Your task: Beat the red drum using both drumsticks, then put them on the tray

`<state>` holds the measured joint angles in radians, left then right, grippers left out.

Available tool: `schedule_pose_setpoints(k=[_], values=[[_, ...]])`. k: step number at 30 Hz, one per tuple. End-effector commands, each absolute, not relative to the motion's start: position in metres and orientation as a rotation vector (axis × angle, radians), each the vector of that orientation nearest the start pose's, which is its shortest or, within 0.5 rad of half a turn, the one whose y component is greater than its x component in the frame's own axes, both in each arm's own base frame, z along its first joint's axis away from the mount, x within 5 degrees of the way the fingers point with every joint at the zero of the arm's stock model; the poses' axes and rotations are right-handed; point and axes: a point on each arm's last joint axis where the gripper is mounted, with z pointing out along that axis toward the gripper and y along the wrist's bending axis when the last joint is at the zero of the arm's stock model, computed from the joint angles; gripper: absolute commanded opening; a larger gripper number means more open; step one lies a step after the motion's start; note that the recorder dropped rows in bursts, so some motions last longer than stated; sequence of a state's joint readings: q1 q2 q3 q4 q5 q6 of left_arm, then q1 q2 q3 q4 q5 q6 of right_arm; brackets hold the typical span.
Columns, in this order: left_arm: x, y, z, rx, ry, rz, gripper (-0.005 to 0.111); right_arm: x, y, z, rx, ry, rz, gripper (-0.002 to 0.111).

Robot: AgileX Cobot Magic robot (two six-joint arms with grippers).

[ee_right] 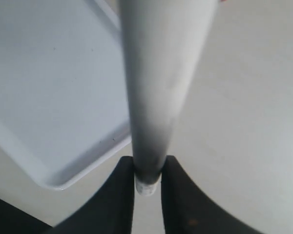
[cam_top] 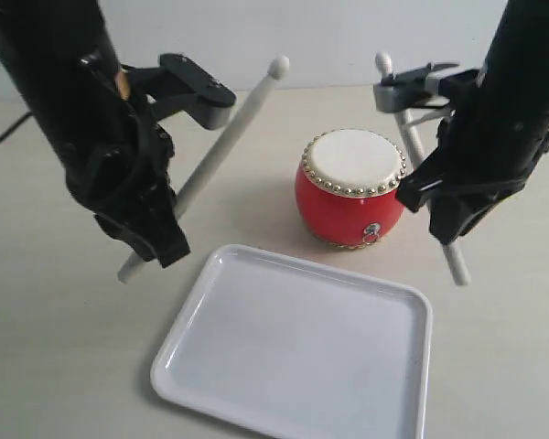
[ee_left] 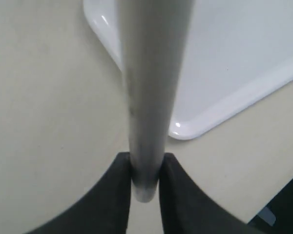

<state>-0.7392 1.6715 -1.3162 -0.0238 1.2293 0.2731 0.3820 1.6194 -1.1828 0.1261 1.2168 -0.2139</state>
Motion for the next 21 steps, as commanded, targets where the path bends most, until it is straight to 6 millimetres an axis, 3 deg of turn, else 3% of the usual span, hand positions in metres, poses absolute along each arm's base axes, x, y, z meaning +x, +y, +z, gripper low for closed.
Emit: schedule_pose_setpoints(k=[1,8,12,16,21], values=[[0.260,-0.251,0.222,1.552,2.765,-0.109,0.000,0.251,0.112,0.291,-0.830,2.877,0.189,0.000],[0.297,-0.286,0.154,1.598,2.852,-0.089,0.000,0.227,0.102,0.327,-0.762,2.752,0.208,0.000],[0.300,-0.290,0.139,1.600,2.883,-0.094,0.000,0.221,0.100,0.335,-0.757,2.721,0.209,0.000],[0.300,-0.288,0.160,1.588,2.831,-0.079,0.000,0.222,0.100,0.334,-0.758,2.727,0.208,0.000],[0.289,-0.264,0.229,1.399,2.777,-0.202,0.000,0.227,0.103,0.322,-0.819,2.757,0.206,0.000]])
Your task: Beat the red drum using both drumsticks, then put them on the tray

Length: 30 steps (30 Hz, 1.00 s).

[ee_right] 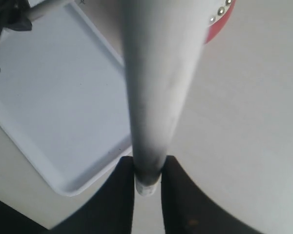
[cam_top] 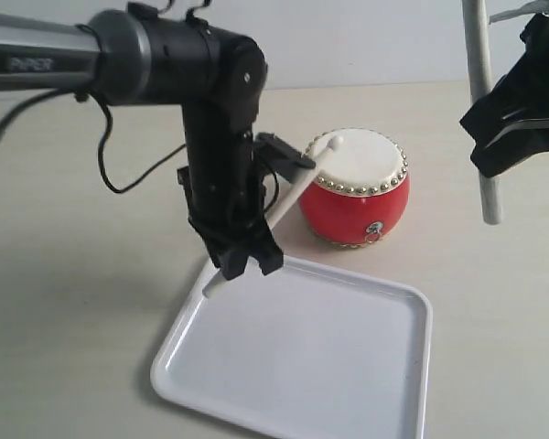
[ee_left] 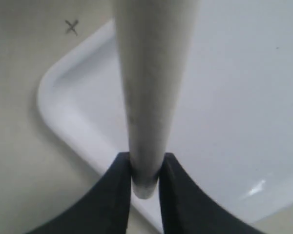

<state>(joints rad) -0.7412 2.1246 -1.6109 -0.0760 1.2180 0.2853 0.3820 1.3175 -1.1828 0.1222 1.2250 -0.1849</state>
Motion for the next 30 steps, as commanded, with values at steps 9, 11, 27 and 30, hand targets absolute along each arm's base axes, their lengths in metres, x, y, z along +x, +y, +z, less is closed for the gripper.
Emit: schedule_pose_setpoints(k=[9,11,27,30], values=[[0.220,-0.150,0.267,0.889,2.727,-0.490,0.000,0.217,0.146,0.260,-1.292,2.829,0.054,0.000],[0.198,-0.127,0.264,0.744,2.685,-0.537,0.000,0.217,0.160,0.244,-1.435,2.817,-0.060,0.000],[0.122,-0.081,0.232,0.474,2.540,-0.598,0.000,0.206,0.224,0.165,-1.786,2.819,-0.411,0.000],[0.123,-0.081,0.230,0.480,2.546,-0.594,0.000,0.210,0.225,0.163,-1.801,2.797,-0.446,0.000]])
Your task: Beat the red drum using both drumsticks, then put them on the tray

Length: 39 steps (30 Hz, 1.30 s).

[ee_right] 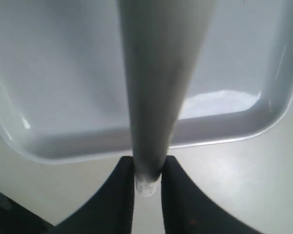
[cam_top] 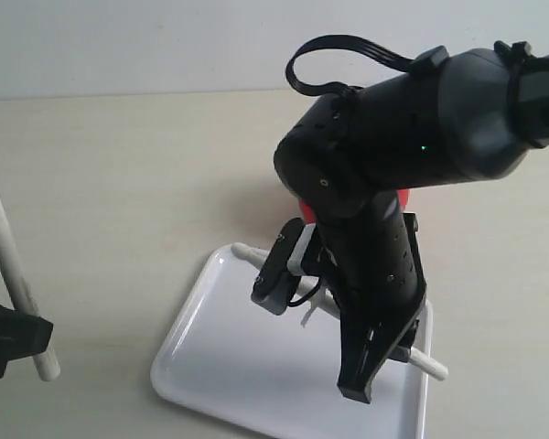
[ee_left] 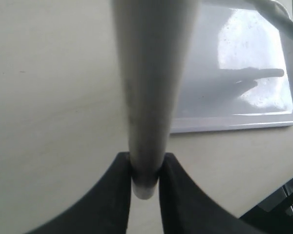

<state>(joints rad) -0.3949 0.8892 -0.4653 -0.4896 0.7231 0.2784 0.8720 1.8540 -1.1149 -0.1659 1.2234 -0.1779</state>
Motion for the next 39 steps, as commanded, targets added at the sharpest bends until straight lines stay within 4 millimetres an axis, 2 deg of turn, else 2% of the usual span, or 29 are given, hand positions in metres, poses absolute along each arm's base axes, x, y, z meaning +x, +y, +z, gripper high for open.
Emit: schedule_pose_setpoints(k=[1,16,19,22,25,32,34,39], values=[[0.123,-0.081,0.230,0.480,2.546,-0.594,0.000,0.211,0.225,0.162,-1.810,2.788,-0.468,0.000],[0.123,-0.082,0.230,0.483,2.545,-0.595,0.000,0.214,0.225,0.147,-1.854,2.793,-0.540,0.000],[0.123,-0.082,0.231,0.479,2.545,-0.600,0.000,0.217,0.226,0.149,-1.858,2.761,-0.562,0.000],[0.123,-0.082,0.231,0.476,2.545,-0.604,0.000,0.228,0.238,0.163,-1.849,2.670,-0.568,0.000],[0.123,-0.082,0.231,0.476,2.545,-0.604,0.000,0.235,0.252,0.174,-1.880,2.623,-0.463,0.000],[0.122,-0.082,0.230,0.483,2.551,-0.606,0.000,0.242,0.255,0.148,-1.942,2.631,-0.560,0.000],[0.122,-0.082,0.230,0.485,2.552,-0.606,0.000,0.245,0.253,0.144,-1.957,2.605,-0.619,0.000],[0.122,-0.082,0.230,0.490,2.551,-0.604,0.000,0.245,0.253,0.142,-1.961,2.610,-0.620,0.000]])
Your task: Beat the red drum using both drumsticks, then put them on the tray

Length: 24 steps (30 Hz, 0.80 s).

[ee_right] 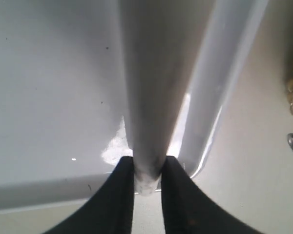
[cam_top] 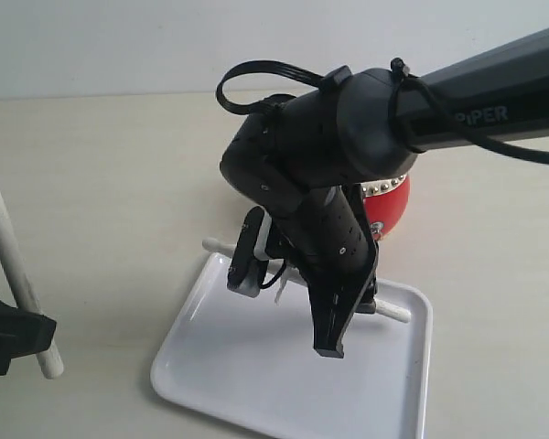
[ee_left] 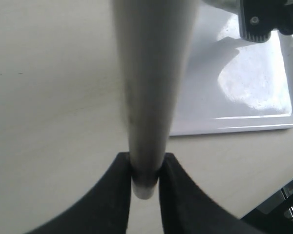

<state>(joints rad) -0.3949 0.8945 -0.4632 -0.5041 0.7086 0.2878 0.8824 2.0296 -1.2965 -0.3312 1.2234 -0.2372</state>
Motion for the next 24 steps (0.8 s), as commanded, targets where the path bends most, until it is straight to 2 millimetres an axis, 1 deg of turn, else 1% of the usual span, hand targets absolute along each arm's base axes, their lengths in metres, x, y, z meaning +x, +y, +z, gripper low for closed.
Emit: schedule_pose_setpoints(k=[1,8,15,24], values=[[0.122,-0.082,0.230,0.490,2.551,-0.604,0.000,0.244,0.253,0.140,-1.964,2.615,-0.620,0.000],[0.122,-0.082,0.230,0.490,2.551,-0.604,0.000,0.245,0.254,0.129,-1.987,2.633,-0.638,0.000],[0.122,-0.082,0.230,0.490,2.551,-0.604,0.000,0.244,0.254,0.126,-1.977,2.649,-0.637,0.013],[0.122,-0.082,0.230,0.490,2.551,-0.604,0.000,0.244,0.254,0.126,-1.975,2.650,-0.637,0.023]])
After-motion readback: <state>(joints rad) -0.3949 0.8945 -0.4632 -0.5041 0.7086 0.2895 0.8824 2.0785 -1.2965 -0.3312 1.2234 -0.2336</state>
